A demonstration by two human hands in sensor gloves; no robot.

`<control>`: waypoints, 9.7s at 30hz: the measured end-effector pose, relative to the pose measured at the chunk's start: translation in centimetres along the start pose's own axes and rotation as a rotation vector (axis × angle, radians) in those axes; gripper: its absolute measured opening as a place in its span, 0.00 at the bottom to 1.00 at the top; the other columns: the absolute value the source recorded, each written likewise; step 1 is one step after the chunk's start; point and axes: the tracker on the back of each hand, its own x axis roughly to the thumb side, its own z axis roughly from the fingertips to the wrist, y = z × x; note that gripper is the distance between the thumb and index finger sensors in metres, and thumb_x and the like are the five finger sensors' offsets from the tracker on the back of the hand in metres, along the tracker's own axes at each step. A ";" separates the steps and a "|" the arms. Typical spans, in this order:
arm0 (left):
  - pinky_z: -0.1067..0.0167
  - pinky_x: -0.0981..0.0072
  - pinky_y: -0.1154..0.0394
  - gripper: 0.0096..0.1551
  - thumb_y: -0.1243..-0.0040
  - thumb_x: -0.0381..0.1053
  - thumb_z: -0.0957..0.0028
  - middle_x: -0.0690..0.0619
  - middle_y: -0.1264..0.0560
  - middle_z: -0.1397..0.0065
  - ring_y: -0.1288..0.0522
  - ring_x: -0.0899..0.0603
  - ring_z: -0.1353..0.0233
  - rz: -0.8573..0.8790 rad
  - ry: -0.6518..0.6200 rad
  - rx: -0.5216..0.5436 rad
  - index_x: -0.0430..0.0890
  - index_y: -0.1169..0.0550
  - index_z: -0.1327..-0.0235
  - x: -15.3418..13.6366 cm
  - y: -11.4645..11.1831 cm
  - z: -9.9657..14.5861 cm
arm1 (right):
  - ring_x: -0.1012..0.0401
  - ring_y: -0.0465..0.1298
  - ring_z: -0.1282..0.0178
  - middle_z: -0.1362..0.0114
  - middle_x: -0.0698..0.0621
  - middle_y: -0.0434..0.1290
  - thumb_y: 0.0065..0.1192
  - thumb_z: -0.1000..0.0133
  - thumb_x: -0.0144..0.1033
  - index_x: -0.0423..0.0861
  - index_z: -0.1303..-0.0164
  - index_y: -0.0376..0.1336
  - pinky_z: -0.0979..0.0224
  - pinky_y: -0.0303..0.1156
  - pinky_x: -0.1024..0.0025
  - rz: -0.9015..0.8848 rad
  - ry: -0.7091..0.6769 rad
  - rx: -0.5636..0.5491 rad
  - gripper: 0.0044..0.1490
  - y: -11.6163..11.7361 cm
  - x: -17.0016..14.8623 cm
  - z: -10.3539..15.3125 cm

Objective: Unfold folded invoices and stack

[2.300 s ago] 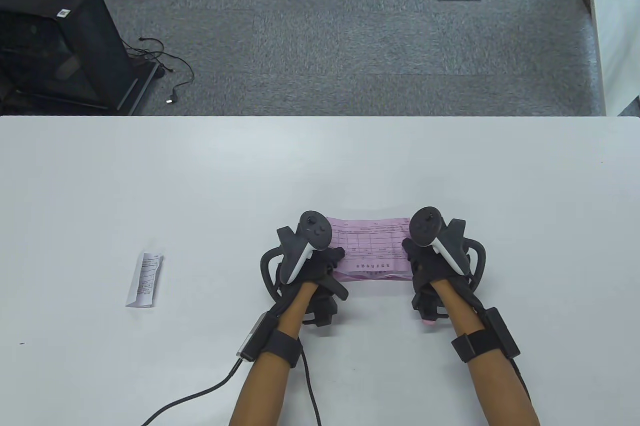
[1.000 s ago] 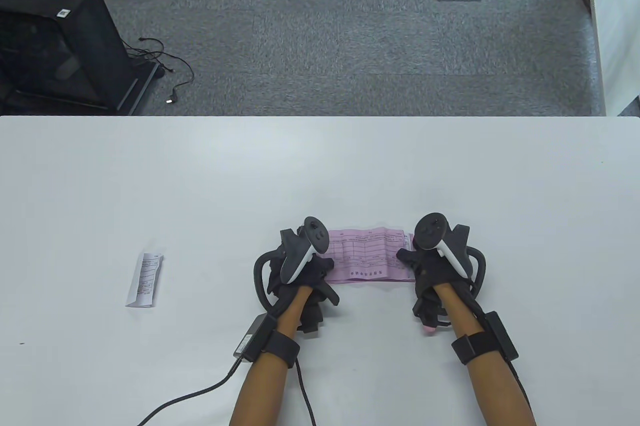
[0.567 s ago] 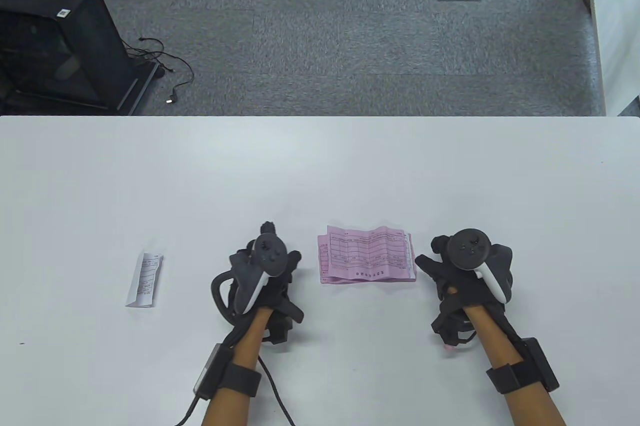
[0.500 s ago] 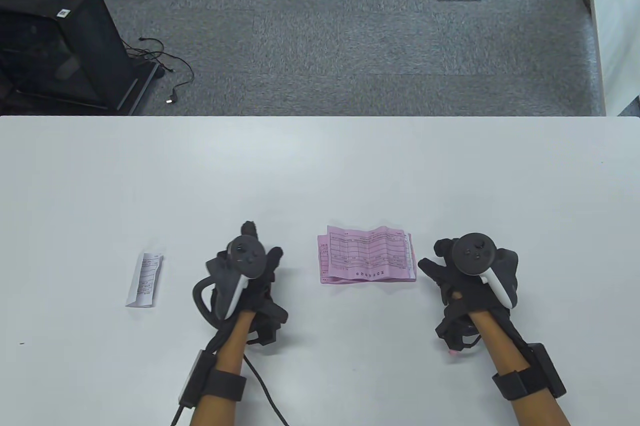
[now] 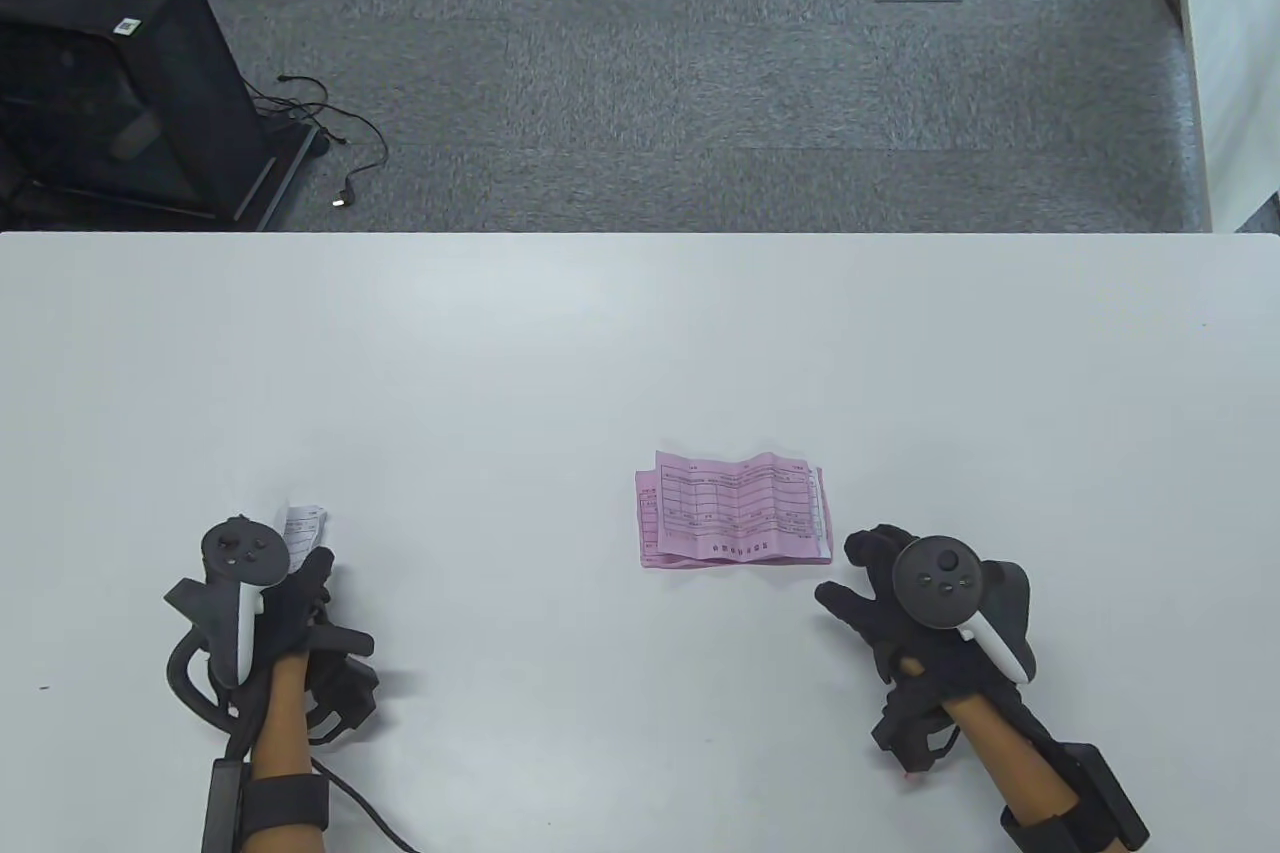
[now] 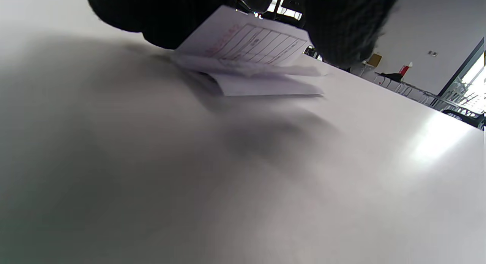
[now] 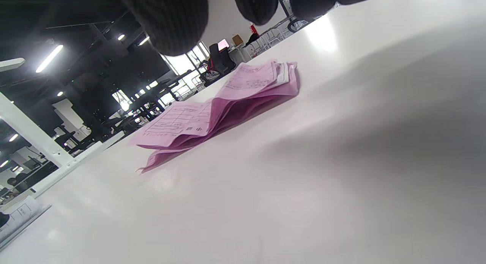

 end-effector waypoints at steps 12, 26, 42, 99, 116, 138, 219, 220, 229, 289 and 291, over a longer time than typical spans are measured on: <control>0.42 0.50 0.22 0.22 0.33 0.51 0.45 0.48 0.18 0.36 0.19 0.43 0.42 -0.294 -0.031 0.166 0.52 0.20 0.37 1.1 0.9 -1.4 | 0.34 0.50 0.20 0.19 0.35 0.51 0.56 0.43 0.55 0.44 0.24 0.50 0.26 0.49 0.30 -0.010 -0.037 0.014 0.43 0.3 0.5 0.3; 0.56 0.59 0.19 0.22 0.32 0.51 0.46 0.46 0.14 0.41 0.16 0.43 0.48 0.318 -0.738 0.047 0.49 0.19 0.39 9.0 2.9 9.8 | 0.35 0.52 0.20 0.19 0.36 0.52 0.55 0.43 0.55 0.44 0.23 0.49 0.26 0.50 0.31 -0.113 -0.082 0.024 0.44 0.1 1.4 1.2; 0.57 0.61 0.18 0.22 0.32 0.52 0.46 0.48 0.13 0.44 0.15 0.45 0.50 0.485 -0.957 -0.170 0.48 0.18 0.40 15.6 -8.0 19.5 | 0.34 0.50 0.20 0.18 0.34 0.50 0.51 0.49 0.70 0.37 0.16 0.39 0.27 0.48 0.28 -0.575 -0.183 0.258 0.65 3.4 4.6 0.9; 0.33 0.47 0.31 0.65 0.31 0.63 0.51 0.40 0.40 0.17 0.35 0.32 0.24 -0.479 -0.914 -0.058 0.58 0.62 0.17 15.6 -11.8 20.6 | 0.50 0.77 0.47 0.49 0.49 0.78 0.63 0.45 0.51 0.49 0.50 0.70 0.28 0.59 0.38 0.330 0.041 0.056 0.21 3.5 2.3 -0.1; 0.28 0.40 0.40 0.42 0.36 0.64 0.49 0.39 0.48 0.13 0.49 0.30 0.19 -0.440 -0.916 -0.245 0.63 0.37 0.20 14.9 -12.2 19.9 | 0.39 0.61 0.25 0.23 0.39 0.63 0.56 0.43 0.56 0.58 0.23 0.57 0.25 0.46 0.26 0.497 -0.257 -0.101 0.37 1.3 8.9 3.5; 0.27 0.41 0.43 0.44 0.36 0.65 0.50 0.40 0.51 0.12 0.52 0.31 0.18 -0.435 -0.921 -0.275 0.64 0.38 0.19 14.6 -12.2 19.7 | 0.39 0.57 0.23 0.21 0.41 0.59 0.57 0.45 0.57 0.58 0.22 0.55 0.25 0.45 0.25 0.747 -0.148 0.154 0.40 5.8 7.0 1.4; 0.28 0.39 0.41 0.47 0.37 0.66 0.51 0.39 0.51 0.12 0.51 0.29 0.19 -0.460 -0.912 -0.252 0.60 0.40 0.17 14.4 -12.1 20.0 | 0.37 0.46 0.20 0.18 0.39 0.46 0.55 0.38 0.52 0.51 0.22 0.49 0.22 0.42 0.29 0.287 0.063 0.130 0.38 5.2 1.2 1.8; 0.28 0.39 0.41 0.47 0.37 0.66 0.51 0.39 0.51 0.12 0.51 0.29 0.19 -0.462 -0.915 -0.250 0.59 0.40 0.17 14.4 -12.1 20.0 | 0.37 0.45 0.20 0.18 0.39 0.46 0.54 0.37 0.52 0.51 0.23 0.49 0.22 0.41 0.29 0.271 0.068 0.136 0.36 5.2 1.2 1.8; 0.28 0.38 0.41 0.47 0.37 0.66 0.50 0.38 0.51 0.12 0.52 0.28 0.19 -0.464 -0.916 -0.250 0.59 0.40 0.17 14.4 -12.2 20.2 | 0.42 0.40 0.17 0.17 0.43 0.42 0.53 0.34 0.48 0.51 0.35 0.53 0.21 0.39 0.32 0.144 0.177 0.114 0.22 5.5 0.9 2.2; 0.62 0.68 0.20 0.41 0.25 0.55 0.53 0.51 0.14 0.51 0.17 0.47 0.57 0.073 -0.693 -0.082 0.48 0.28 0.25 22.7 -5.8 15.8 | 0.42 0.67 0.29 0.33 0.45 0.72 0.60 0.43 0.48 0.52 0.45 0.67 0.25 0.53 0.32 0.135 0.077 -0.152 0.20 -2.0 3.9 -6.0; 0.62 0.68 0.20 0.42 0.24 0.55 0.53 0.51 0.14 0.51 0.17 0.48 0.57 0.044 -0.678 -0.087 0.48 0.28 0.25 23.3 -6.5 15.2 | 0.41 0.66 0.28 0.31 0.44 0.71 0.60 0.43 0.48 0.52 0.45 0.67 0.25 0.53 0.31 0.186 0.103 -0.141 0.20 -1.3 4.0 -7.1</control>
